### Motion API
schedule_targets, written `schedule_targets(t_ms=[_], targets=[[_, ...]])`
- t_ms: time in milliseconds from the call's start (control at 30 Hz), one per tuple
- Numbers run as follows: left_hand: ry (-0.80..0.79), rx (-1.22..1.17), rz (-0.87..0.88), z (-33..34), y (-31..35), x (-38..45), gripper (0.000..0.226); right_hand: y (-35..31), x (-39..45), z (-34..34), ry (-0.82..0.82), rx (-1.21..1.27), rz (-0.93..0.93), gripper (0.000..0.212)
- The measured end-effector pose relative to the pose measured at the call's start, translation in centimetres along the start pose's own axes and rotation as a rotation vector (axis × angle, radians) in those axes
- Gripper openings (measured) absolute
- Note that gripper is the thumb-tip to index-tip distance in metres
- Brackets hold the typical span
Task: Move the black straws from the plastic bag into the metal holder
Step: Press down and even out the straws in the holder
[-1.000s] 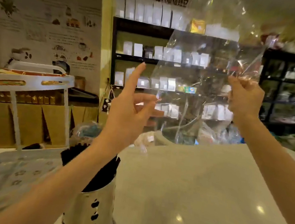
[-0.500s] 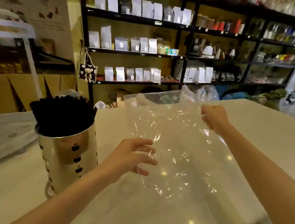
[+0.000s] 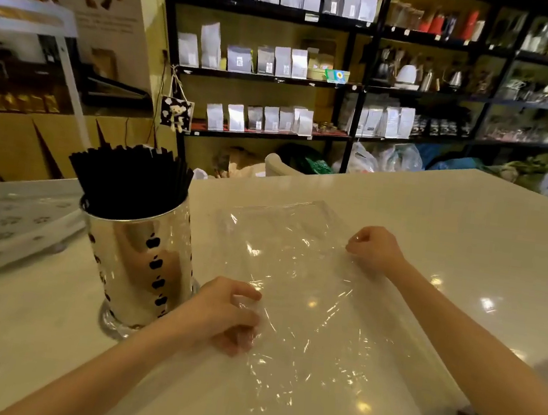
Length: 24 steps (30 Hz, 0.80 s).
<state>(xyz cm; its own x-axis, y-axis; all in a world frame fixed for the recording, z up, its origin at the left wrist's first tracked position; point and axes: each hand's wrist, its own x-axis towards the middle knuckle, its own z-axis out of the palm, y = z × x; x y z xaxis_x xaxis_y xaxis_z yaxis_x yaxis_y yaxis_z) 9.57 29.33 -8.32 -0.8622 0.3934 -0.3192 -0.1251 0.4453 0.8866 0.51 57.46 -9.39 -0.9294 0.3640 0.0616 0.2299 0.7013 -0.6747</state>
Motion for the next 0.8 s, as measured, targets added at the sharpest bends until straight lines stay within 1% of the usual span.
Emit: schedule_targets(t_ms=[33,67,133,167,200,267,333,400,500,533,567,633,700,800], targets=[[-0.008,0.034,-0.009,-0.1,0.0,-0.1,0.041,0.0,0.0,0.2,0.01,-0.044,0.007,0.006],[-0.011,0.09,-0.01,-0.2,0.1,-0.2,0.041,0.0,-0.1,0.5,0.024,-0.091,0.006,0.009],[-0.011,0.248,0.009,-0.5,0.1,-0.2,0.043,0.2,-0.1,0.9,0.036,-0.168,0.0,0.039],[-0.014,0.334,0.02,-0.7,0.3,-0.3,0.044,0.3,-0.2,1.0,0.046,-0.2,-0.016,0.047],[-0.015,0.408,0.026,-0.8,0.3,-0.2,0.046,0.3,-0.3,1.1,0.053,-0.246,-0.04,0.051],[-0.003,0.504,0.04,-0.9,0.5,0.0,0.046,0.0,-0.4,1.3,0.034,-0.385,-0.098,0.047],[0.026,0.545,0.097,-0.9,0.8,0.1,0.042,-0.7,-0.8,1.5,-0.006,-0.509,-0.164,0.039],[0.06,0.527,0.197,-1.0,1.2,0.2,0.037,-2.0,-1.4,1.8,-0.011,-0.551,-0.25,0.034],[0.133,0.53,0.319,-1.6,2.4,0.2,0.033,-5.3,-2.7,2.5,0.033,-0.604,-0.421,0.031],[0.17,0.538,0.357,-1.9,3.0,0.0,0.033,-6.7,-3.3,2.6,0.056,-0.587,-0.488,0.031],[0.208,0.547,0.408,-2.1,3.6,-0.4,0.033,-8.1,-4.0,2.8,0.072,-0.522,-0.548,0.031],[0.283,0.532,0.537,-2.7,5.1,-1.6,0.033,-11.1,-5.5,2.7,0.043,-0.232,-0.638,0.029],[0.365,0.479,0.682,-3.5,6.6,-3.4,0.034,-14.3,-7.1,2.5,-0.093,0.131,-0.696,0.026],[0.534,0.393,0.915,-5.4,8.2,-6.4,0.034,-18.4,-9.1,2.1,-0.367,0.516,-0.731,0.023]])
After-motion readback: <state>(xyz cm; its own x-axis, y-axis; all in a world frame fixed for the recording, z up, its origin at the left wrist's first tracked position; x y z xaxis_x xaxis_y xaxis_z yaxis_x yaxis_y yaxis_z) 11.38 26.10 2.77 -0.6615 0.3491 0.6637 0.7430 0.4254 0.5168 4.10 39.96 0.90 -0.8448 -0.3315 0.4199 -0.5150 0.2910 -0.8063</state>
